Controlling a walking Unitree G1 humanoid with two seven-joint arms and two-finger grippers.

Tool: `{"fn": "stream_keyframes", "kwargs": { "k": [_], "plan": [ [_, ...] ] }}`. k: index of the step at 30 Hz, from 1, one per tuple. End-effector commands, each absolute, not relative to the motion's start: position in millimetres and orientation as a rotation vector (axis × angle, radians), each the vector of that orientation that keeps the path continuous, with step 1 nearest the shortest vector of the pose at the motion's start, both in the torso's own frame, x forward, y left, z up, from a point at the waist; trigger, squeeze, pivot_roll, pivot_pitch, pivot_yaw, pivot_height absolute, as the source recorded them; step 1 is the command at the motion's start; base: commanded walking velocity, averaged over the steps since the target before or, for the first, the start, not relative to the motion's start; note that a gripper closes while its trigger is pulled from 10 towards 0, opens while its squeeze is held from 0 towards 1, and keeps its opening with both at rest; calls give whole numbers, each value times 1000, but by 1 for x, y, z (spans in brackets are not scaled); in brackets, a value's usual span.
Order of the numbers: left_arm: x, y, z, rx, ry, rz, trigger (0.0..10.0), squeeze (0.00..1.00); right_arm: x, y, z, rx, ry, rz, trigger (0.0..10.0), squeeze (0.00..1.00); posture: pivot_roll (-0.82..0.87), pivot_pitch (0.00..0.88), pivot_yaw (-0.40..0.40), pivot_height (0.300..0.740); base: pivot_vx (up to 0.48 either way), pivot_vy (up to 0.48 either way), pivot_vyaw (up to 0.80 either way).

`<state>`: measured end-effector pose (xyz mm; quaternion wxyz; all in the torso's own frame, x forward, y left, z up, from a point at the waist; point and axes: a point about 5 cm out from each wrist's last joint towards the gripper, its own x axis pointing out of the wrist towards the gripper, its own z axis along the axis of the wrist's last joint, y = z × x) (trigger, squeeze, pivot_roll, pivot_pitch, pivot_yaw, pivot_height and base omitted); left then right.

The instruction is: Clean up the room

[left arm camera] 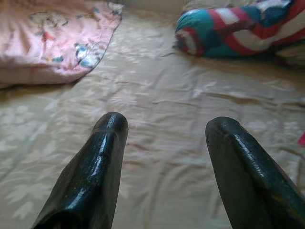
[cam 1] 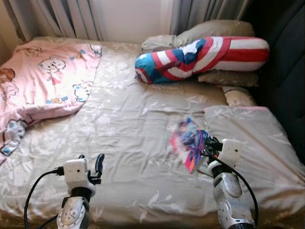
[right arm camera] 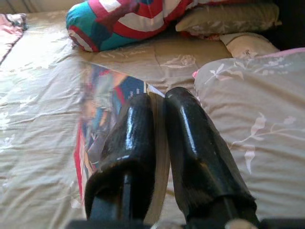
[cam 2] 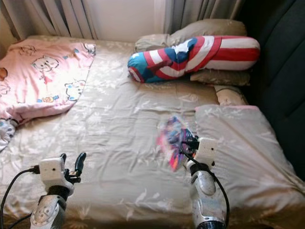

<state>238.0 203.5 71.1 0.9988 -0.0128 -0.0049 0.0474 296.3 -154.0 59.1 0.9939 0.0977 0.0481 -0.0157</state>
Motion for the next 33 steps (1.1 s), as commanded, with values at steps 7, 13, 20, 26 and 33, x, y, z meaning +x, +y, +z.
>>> {"fn": "stream_keyframes", "kwargs": {
  "k": [7,13,20,26,33],
  "plan": [
    [239,205,75,-25,-15,98,10000,0,300,-154,70,215,45,-9,10000,0,113,110,-95,727,0,0,0],
    [238,202,78,-32,-24,94,10000,0,299,-149,69,213,46,23,10000,0,112,110,-94,727,0,0,0],
    [238,203,78,-31,-26,96,10000,0,300,-145,67,199,80,55,10000,0,113,109,-94,727,0,0,0],
    [238,203,77,-29,-19,97,10000,0,299,-144,68,208,54,50,10000,0,114,106,-91,694,0,0,0],
    [238,203,75,-27,-15,93,10000,0,298,-148,66,196,71,26,10000,0,112,95,-86,694,0,0,0]
  ]
}}
